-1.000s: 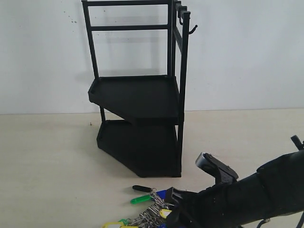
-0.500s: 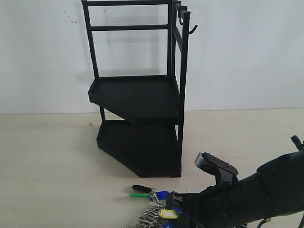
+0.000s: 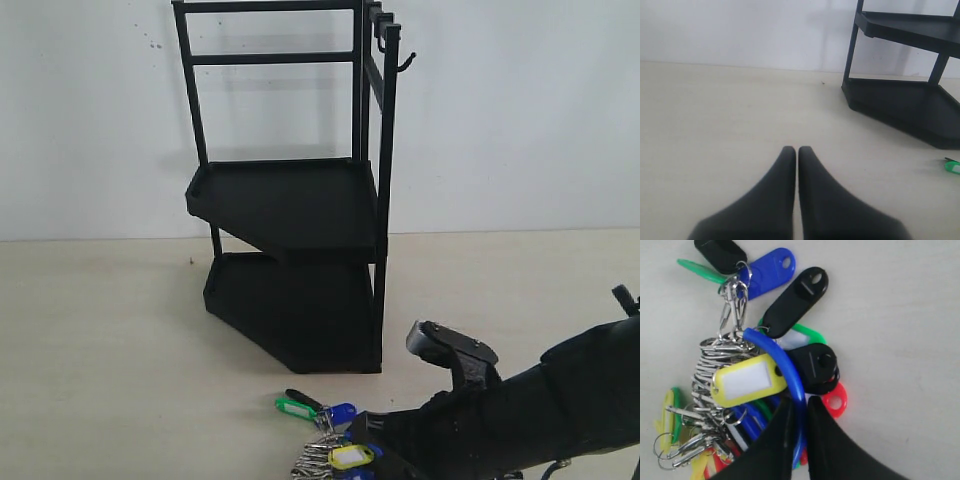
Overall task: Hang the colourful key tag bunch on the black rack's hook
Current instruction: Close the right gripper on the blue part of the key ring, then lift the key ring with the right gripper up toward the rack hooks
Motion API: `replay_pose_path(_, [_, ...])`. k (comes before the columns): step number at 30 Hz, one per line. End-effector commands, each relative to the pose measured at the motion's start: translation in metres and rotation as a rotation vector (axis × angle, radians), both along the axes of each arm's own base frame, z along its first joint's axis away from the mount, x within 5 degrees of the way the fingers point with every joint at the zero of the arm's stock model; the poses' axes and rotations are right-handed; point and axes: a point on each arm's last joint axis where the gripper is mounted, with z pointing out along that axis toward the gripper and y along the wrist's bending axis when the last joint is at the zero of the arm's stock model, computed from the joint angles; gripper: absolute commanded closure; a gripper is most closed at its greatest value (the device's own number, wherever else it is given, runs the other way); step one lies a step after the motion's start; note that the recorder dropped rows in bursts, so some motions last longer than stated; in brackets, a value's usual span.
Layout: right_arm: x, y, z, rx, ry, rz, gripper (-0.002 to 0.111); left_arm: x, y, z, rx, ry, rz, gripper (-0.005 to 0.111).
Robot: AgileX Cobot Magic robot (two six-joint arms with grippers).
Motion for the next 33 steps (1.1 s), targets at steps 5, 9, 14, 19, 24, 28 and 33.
replay_pose_path(5, [0.004,-0.005,0.022,-0.060,-0.122,0.021,0.108,0.000,0.000,0.000,0.008,-0.007,0.003,0.102])
replay_pose_path(9, [0.003,-0.006,0.045,-0.042,-0.199,0.018,0.108,0.000,0.000,0.000,0.008,-0.007,0.003,0.102])
replay_pose_path(14, [-0.002,-0.008,0.075,-0.030,-0.303,0.046,0.108,0.000,0.000,0.000,0.008,-0.007,0.003,0.102])
replay_pose_path(19, [-0.012,-0.008,0.101,0.007,-0.374,0.079,0.108,0.000,0.000,0.000,0.008,-0.007,0.003,0.102])
replay_pose_path(24, [-0.023,-0.010,0.125,0.029,-0.437,0.107,0.108,0.000,0.000,0.000,0.008,-0.007,0.003,0.102])
replay_pose_path(28, [-0.032,-0.014,0.142,0.019,-0.504,0.133,0.108,0.000,0.000,0.000,0.008,-0.007,0.003,0.102])
replay_pose_path(33, [-0.042,-0.018,0.162,0.051,-0.545,0.100,0.108,0.000,0.000,0.000,0.008,-0.007,0.003,0.102])
